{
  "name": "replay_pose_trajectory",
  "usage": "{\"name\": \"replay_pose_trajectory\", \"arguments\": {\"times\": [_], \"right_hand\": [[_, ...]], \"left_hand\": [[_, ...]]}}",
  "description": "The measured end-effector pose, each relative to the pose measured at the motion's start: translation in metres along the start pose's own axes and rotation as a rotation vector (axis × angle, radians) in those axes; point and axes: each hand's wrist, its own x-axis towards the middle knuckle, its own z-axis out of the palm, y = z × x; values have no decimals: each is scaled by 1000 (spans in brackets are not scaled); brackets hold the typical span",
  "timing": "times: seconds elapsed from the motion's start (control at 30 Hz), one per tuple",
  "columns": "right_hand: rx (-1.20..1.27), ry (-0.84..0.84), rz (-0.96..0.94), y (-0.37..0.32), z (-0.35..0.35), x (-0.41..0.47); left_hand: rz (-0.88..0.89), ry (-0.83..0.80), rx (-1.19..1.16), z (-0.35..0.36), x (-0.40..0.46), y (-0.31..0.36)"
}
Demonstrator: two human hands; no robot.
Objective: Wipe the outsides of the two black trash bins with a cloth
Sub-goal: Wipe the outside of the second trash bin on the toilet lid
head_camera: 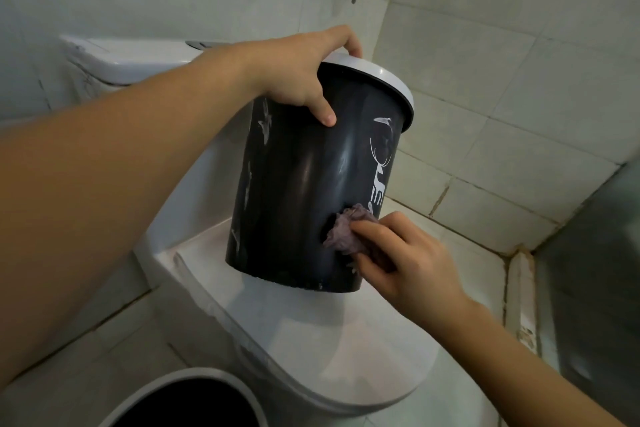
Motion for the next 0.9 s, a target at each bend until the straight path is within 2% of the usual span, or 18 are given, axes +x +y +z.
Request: {"name": "replay_pose_trajectory", "arguments": {"times": [0.13,0.27,0.33,0.4,0.73,0.8,0.9], "right_hand": [[33,12,24,-3,3,-5],[63,169,245,5,-7,4],[46,201,291,6,-10,5],[13,153,248,0,-7,1],[-25,-134,-229,-24,8,-25],[-40,-133,-236,-22,6,-24],[-47,-10,-49,-15,3,-12]], "left_hand": [[6,3,8,1,1,0],[6,12,10,2,0,1],[5,17,13,2,0,0],[3,23,21,2,1,0],[-5,24,0,0,-3,-2],[2,21,-4,0,-3,-2],[4,20,-8,-1,-5,-3]]}}
